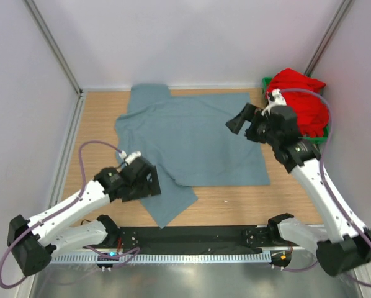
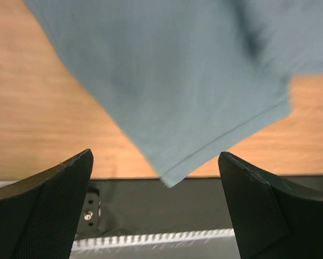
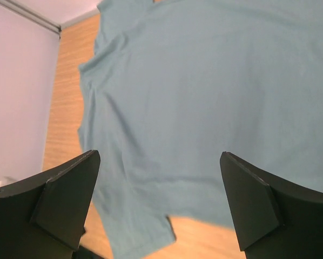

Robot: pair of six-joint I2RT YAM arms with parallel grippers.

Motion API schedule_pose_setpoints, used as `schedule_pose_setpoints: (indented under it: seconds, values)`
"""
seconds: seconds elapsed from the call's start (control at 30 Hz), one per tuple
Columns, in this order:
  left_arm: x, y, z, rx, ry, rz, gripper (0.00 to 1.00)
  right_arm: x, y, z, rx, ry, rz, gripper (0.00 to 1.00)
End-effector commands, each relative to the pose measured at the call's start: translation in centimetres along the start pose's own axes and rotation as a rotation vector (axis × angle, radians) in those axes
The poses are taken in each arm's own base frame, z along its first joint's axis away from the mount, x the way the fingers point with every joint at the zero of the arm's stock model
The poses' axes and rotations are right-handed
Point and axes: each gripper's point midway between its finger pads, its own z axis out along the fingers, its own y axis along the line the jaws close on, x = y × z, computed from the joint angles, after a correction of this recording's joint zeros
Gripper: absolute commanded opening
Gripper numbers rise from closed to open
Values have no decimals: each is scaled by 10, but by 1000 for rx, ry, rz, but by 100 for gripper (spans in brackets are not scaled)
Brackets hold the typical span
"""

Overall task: Fold and stack the t-shirts
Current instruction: Flatten the tshirt out, then fold the tshirt

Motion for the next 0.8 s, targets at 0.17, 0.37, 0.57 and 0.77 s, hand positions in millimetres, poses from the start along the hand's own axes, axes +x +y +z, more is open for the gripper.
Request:
schedule_pose_setpoints:
  seconds: [0.17, 0.37, 0.57, 0.77]
  values:
    - [103, -7, 29, 6, 110, -70, 96, 83, -47, -67, 183, 95, 95, 100]
    - [121, -17, 47, 56, 117, -87, 86, 86, -55, -98, 217, 78, 87, 100]
    - [133, -13, 62, 51, 127, -91, 75, 94, -63, -109, 244, 86, 91, 100]
    - [142, -12, 72, 22, 140, -58, 18, 109, -72, -107, 254, 95, 124, 100]
